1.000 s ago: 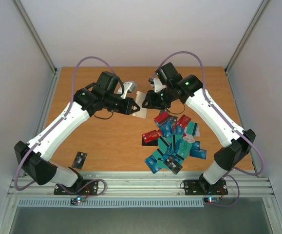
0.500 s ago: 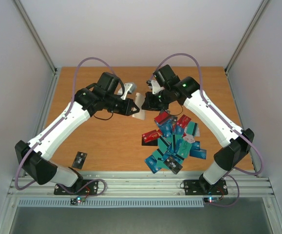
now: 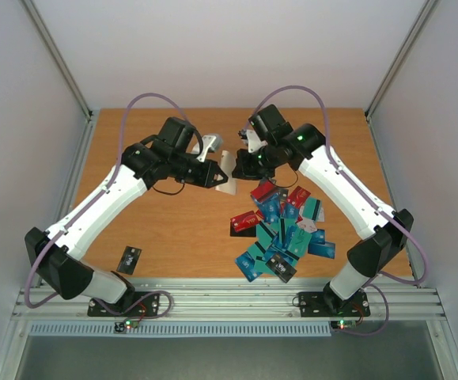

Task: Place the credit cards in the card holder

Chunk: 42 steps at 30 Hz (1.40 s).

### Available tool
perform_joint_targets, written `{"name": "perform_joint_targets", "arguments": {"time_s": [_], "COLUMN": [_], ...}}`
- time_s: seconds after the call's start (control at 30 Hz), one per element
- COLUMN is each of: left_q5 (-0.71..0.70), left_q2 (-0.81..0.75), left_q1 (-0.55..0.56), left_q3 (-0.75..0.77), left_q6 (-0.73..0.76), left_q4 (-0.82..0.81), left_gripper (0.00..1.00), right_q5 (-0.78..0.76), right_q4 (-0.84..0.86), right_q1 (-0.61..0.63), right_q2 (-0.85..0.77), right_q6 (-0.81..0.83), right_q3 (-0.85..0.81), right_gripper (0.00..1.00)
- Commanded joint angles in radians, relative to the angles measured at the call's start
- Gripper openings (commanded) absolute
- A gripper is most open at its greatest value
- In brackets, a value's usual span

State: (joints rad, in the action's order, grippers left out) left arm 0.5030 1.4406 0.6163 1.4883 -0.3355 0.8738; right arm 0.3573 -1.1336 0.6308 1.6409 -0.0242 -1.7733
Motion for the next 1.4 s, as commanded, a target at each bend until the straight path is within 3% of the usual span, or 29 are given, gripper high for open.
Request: {"name": "perform_joint_targets", "arguments": {"time_s": [0.0,0.23,0.57,0.87,1.1,1.23,1.37], "left_q5": [0.114,0.103,0.013,-0.050,-0.007,0.026,0.054], "left_q2": [-0.036,-0.032,-0.066,-0.071,-0.062,-0.058,-0.060], "left_q1": [0.015,0.015,0.015,0.016,0.015,0.014,0.015], "left_q3": [0.080,0.106,0.071,0.078,0.081,0.082,0.086], "left_q6": [0.021,0.028,0.055,0.057,0.012,-0.010,-0.020], "left_q4": [-0.116,-0.093,-0.030,-0.013,-0.072,-0.098,-0.108], "left_gripper": [0.00,0.00,0.00,0.00,0.00,0.00,0.00], "right_q5": [-0.152,-0.157,-0.216,0.085,0.336,0.409,0.452], "right_q4": [-0.088,0.061,0.021,0.098,0.248,0.310,0.349], "right_q1": [0.003,-0.032,-0.082,-0.280,-0.293,-0.293,-0.293], "right_q2": [0.047,0.115,0.034,-0.241,-0.397,-0.407,-0.378], "right_q6": [0.008,0.061,0.060,0.070,0.067,0.036,-0.007], "right_q3": [-0.007,0.307,0.289,0.356,0.398,0.403,0.398], "right_gripper": [0.01,0.01,0.04,0.33,0.63,0.70,0.70]}}
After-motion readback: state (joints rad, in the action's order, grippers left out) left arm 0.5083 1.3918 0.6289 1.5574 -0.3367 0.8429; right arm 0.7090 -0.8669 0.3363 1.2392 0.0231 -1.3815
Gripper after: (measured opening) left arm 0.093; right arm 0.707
